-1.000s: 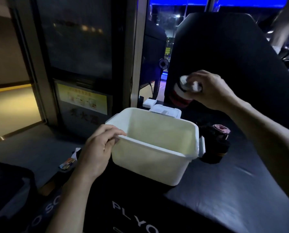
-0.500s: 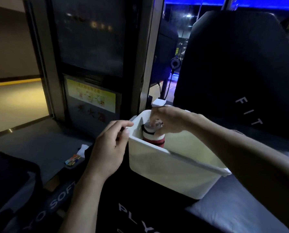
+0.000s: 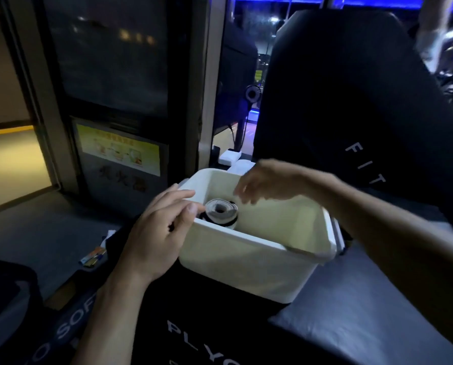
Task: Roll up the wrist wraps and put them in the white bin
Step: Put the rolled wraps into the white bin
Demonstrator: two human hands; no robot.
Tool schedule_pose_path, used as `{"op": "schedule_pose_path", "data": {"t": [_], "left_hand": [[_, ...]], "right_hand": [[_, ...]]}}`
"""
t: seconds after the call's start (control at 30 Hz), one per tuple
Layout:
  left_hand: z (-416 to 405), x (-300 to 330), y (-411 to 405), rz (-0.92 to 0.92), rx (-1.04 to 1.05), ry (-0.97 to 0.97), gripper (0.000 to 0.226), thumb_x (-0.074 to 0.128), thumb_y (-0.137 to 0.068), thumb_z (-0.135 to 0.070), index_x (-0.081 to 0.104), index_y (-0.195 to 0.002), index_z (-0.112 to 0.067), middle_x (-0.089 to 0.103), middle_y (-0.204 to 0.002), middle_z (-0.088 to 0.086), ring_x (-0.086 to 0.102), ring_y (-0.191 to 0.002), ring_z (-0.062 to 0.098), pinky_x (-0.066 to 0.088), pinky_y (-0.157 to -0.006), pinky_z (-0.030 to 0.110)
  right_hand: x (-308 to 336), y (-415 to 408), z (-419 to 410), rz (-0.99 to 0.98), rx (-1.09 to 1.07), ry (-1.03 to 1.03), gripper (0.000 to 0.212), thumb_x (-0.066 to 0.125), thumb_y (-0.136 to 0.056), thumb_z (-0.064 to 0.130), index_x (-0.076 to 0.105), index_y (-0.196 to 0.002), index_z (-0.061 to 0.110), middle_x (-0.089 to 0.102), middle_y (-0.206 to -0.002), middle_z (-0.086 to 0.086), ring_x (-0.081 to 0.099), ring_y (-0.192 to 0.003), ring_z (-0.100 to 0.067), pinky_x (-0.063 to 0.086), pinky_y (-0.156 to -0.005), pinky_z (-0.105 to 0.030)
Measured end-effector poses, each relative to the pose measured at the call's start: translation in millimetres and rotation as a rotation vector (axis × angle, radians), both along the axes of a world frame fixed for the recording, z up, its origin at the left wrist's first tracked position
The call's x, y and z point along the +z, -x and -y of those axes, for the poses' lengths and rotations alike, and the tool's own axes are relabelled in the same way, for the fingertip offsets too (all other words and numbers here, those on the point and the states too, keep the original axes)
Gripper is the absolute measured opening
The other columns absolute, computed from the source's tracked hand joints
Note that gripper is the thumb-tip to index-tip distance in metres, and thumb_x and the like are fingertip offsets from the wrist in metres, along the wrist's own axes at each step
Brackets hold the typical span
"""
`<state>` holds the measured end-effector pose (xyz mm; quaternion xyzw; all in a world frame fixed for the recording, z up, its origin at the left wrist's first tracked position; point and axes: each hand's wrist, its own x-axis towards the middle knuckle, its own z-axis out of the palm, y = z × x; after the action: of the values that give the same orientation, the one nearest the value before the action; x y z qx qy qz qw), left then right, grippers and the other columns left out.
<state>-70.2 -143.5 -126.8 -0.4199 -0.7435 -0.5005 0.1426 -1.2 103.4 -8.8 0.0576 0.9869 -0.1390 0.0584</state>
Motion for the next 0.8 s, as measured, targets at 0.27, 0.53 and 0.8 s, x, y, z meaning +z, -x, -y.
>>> {"op": "schedule_pose_path", "data": {"t": [0.27, 0.53, 0.8], "left_hand": [[-17, 2, -9, -0.004, 0.078, -0.060, 0.039, 0.041, -0.099, -0.050, 0.077, -0.101, -0.036, 0.069, -0.121, -0.021, 0.045, -0.138, 0.002, 0.034, -0.113, 0.024], [-25, 3, -15, -0.007, 0.089, -0.050, 0.035, 0.043, -0.099, -0.052, 0.075, -0.097, -0.040, 0.069, -0.119, -0.023, 0.046, -0.138, 0.001, 0.031, -0.110, 0.012], [-25, 3, -15, 0.001, 0.072, -0.049, 0.031, 0.044, -0.100, -0.050, 0.074, -0.097, -0.042, 0.069, -0.118, -0.024, 0.046, -0.139, 0.001, 0.031, -0.111, 0.014]], "right_hand": [[0, -73, -159, -0.216, -0.501, -0.364, 0.011, 0.071, -0.087, 0.022, 0.077, -0.096, 0.021, 0.076, -0.096, -0.007, 0.069, -0.095, -0.029, 0.053, -0.084, -0.032], [-66, -79, -217, -0.007, -0.663, -0.187, 0.044, 0.066, -0.090, 0.018, 0.060, -0.133, 0.018, 0.067, -0.119, -0.012, 0.065, -0.101, -0.031, 0.053, -0.085, -0.035], [-75, -86, -228, -0.122, -0.658, -0.219, 0.023, 0.076, -0.082, 0.027, 0.056, -0.095, 0.029, 0.066, -0.096, -0.007, 0.063, -0.074, -0.022, 0.052, -0.065, -0.033]]}}
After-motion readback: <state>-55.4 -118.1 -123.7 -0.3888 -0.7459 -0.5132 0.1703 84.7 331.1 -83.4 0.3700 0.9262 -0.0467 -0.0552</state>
